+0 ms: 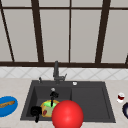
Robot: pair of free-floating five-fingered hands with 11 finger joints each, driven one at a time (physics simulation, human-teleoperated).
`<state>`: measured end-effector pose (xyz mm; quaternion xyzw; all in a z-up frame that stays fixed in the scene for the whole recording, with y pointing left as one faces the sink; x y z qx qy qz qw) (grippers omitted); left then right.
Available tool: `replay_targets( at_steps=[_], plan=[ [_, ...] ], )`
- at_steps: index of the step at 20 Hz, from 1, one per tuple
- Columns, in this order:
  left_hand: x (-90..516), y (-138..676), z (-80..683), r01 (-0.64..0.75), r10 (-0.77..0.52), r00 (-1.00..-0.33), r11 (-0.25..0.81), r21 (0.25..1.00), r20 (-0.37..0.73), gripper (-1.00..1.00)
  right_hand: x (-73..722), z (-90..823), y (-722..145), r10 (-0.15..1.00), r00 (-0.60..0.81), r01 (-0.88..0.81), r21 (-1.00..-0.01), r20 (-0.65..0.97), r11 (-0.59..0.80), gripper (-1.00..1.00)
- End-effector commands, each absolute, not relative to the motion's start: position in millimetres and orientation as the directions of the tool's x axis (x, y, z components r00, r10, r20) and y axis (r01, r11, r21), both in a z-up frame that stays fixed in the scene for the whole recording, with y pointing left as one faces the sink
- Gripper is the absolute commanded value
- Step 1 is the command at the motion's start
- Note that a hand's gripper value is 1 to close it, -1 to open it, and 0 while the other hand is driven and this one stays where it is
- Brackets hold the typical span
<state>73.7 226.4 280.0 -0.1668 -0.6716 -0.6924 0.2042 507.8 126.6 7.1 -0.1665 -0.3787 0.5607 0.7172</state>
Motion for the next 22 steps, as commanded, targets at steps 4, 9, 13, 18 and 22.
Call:
replay_targets(
  at_steps=[4,9,13,18,22],
  plan=[
    [73.7,226.4,280.0,0.507,-0.059,-0.861,-0.014,0.862,0.505,0.0,495.4,9.7,123.2,0.955,-0.018,-0.669,-0.713,0.296,0.208,-1.0],
    [73.7,226.4,280.0,0.507,-0.059,-0.861,-0.014,0.862,0.505,0.0,494.9,9.2,122.9,0.954,-0.042,-0.666,-0.72,0.296,0.194,-1.0],
    [73.7,226.4,280.0,0.507,-0.059,-0.861,-0.014,0.862,0.505,0.0,493.1,9.9,123.2,0.936,0.063,-0.678,-0.673,0.346,0.295,-1.0],
    [73.7,226.4,280.0,0.507,-0.059,-0.861,-0.014,0.862,0.505,0.0,482.0,16.2,110.1,0.932,0.054,-0.665,-0.683,0.359,0.302,-1.0],
    [73.7,226.4,280.0,0.507,-0.059,-0.861,-0.014,0.862,0.505,0.0,472.8,32.0,100.0,0.94,0.007,-0.625,-0.733,0.34,0.27,-1.0]
  ],
)
